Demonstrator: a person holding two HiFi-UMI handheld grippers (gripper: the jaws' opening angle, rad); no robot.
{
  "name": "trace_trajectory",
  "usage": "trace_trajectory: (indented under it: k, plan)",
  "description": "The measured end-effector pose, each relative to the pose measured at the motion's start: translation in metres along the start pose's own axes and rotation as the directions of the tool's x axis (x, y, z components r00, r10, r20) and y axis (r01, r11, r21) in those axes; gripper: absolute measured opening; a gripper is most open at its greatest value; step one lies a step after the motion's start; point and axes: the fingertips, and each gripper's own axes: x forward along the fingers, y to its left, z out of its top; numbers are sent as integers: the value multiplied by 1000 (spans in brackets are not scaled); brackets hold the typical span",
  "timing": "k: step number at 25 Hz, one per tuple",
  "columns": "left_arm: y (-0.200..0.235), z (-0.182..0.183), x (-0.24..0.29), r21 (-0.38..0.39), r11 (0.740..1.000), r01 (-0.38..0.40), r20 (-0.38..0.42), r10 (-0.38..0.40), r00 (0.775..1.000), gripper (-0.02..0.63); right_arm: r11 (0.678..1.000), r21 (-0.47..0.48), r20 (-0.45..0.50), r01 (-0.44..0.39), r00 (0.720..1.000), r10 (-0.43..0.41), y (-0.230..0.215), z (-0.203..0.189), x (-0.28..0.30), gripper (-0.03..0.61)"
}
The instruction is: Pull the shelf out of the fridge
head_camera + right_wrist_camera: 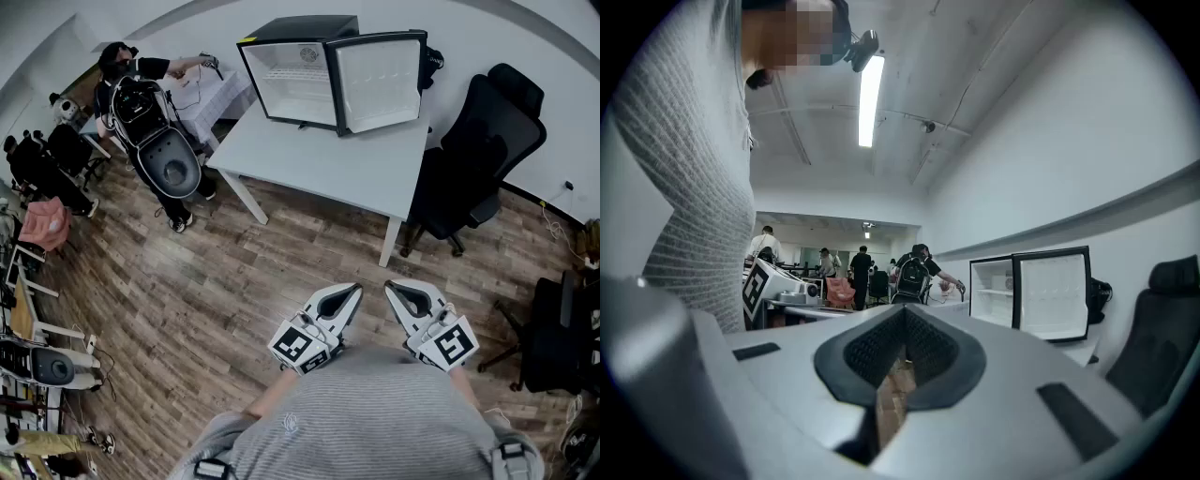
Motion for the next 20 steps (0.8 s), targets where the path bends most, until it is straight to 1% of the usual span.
trace_trajectory:
  k: [4, 8, 20]
  plan:
    - [0, 2, 0, 7, 1000, -3, -13, 3, 1000, 11, 1000, 4, -5, 0, 1000, 0, 2, -1, 1, 12]
    - [2, 2, -2, 13, 1000, -7, -6, 7, 1000, 12, 1000, 5, -5, -2, 1000, 2, 2, -1, 2, 12]
    - [5, 1, -1, 8, 1000, -9, -22, 9, 1000, 11, 1000, 13, -2, 7, 1000, -7, 0, -3, 6, 12]
